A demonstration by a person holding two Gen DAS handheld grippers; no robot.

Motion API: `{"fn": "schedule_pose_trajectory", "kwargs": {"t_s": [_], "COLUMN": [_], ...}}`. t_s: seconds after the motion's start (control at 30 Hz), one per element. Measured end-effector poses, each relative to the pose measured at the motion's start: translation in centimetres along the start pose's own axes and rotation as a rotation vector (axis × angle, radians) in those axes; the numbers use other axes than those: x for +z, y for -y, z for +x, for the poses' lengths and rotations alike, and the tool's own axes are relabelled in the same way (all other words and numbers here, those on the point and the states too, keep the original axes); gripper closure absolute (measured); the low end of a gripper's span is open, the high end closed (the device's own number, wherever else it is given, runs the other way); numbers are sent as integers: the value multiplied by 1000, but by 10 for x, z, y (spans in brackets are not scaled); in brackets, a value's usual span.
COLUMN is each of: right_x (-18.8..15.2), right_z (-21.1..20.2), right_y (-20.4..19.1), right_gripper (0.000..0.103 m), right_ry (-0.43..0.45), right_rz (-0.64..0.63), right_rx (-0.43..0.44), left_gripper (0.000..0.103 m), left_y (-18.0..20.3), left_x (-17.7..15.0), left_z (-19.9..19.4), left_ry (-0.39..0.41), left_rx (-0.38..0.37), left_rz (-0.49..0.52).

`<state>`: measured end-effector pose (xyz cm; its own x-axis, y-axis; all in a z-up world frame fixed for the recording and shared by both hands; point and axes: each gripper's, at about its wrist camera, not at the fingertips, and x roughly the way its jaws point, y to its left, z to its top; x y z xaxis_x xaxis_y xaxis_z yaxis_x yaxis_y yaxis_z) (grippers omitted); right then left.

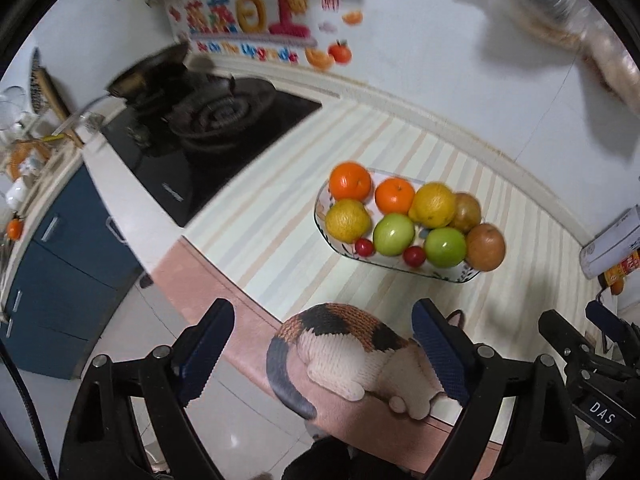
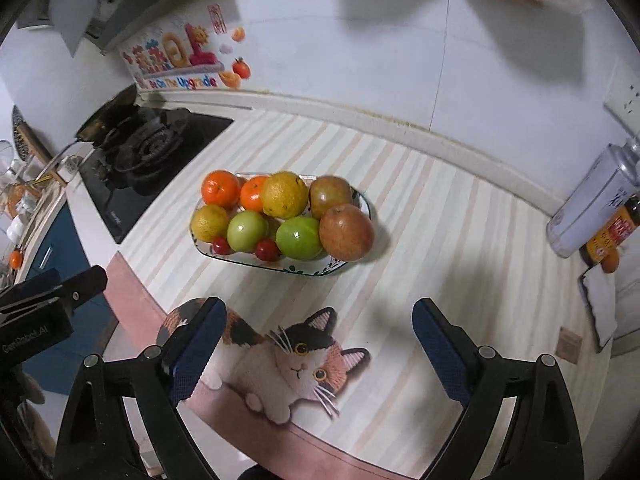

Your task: Organize fruits

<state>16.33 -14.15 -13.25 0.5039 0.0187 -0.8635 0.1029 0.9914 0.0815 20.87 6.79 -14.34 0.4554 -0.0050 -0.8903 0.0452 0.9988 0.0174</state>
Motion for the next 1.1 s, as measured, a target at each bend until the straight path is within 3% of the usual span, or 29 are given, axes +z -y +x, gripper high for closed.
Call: {"fn": "schedule_pose_trajectory", "kwargs": {"t_s": [0.37,0.67,1.1], "right_x": [-31,-53,-77], "right_z": [-132,-209,-267], "right_y": [14,26,22], "right_gripper": [7,7,7], "right_ry": [142,196,246], "right_rz": [-95,-114,-116], "right_rx": [61,53,72], "left_gripper": [12,12,12], "left_y": [24,34,34], "left_x": [-47,-83,-108], "left_z": [-119,-195,-239], "left_ry": [173,265,322], "left_rx": [18,-5,10], "left_rz": [-48,-64,-14]}}
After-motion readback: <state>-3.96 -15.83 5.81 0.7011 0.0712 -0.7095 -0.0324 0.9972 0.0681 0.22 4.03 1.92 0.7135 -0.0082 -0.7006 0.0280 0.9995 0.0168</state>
